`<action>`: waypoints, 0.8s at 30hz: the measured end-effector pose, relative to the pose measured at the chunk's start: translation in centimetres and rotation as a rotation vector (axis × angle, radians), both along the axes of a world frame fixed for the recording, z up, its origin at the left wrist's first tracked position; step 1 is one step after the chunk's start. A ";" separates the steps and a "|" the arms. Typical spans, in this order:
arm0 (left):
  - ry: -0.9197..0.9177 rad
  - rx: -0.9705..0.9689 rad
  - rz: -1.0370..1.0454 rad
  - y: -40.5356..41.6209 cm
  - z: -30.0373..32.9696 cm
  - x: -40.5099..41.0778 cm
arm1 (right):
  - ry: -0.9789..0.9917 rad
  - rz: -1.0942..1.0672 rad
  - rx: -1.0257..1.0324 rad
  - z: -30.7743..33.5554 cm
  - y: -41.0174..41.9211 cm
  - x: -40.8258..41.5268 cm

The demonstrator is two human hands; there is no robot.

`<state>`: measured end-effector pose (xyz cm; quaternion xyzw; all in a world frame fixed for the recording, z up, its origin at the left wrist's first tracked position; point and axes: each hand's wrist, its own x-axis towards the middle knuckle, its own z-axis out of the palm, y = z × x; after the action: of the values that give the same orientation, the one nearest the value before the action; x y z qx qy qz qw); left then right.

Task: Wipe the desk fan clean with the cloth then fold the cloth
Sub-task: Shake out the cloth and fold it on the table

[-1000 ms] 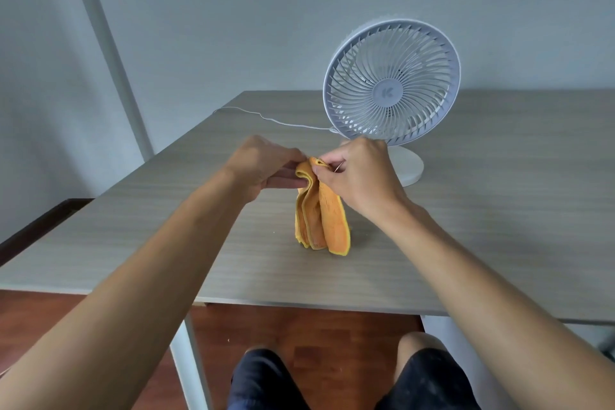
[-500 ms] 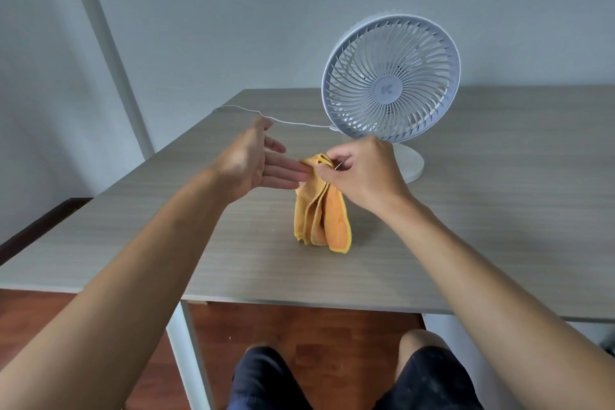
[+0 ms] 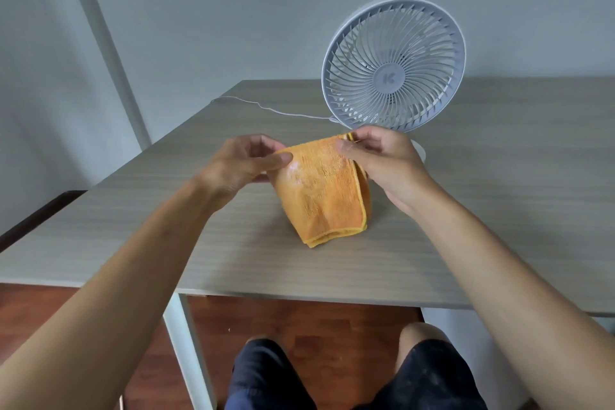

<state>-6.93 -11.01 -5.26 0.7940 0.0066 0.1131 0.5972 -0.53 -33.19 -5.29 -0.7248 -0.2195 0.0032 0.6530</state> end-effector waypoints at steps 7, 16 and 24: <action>0.157 0.507 -0.130 0.6 3.5 -1.5 | -0.125 0.017 -0.009 -0.2 -0.1 0.0; -0.003 0.497 0.016 0.7 6.4 -2.6 | -0.131 0.009 0.027 0.1 -0.1 0.0; 0.186 0.741 0.115 2.0 2.4 2.4 | -0.046 -0.088 -0.545 -1.7 1.4 3.1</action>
<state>-4.53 -9.02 -2.84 0.9612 0.0640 0.0687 0.2593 2.56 -31.76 -7.04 -0.8826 -0.1937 0.0172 0.4281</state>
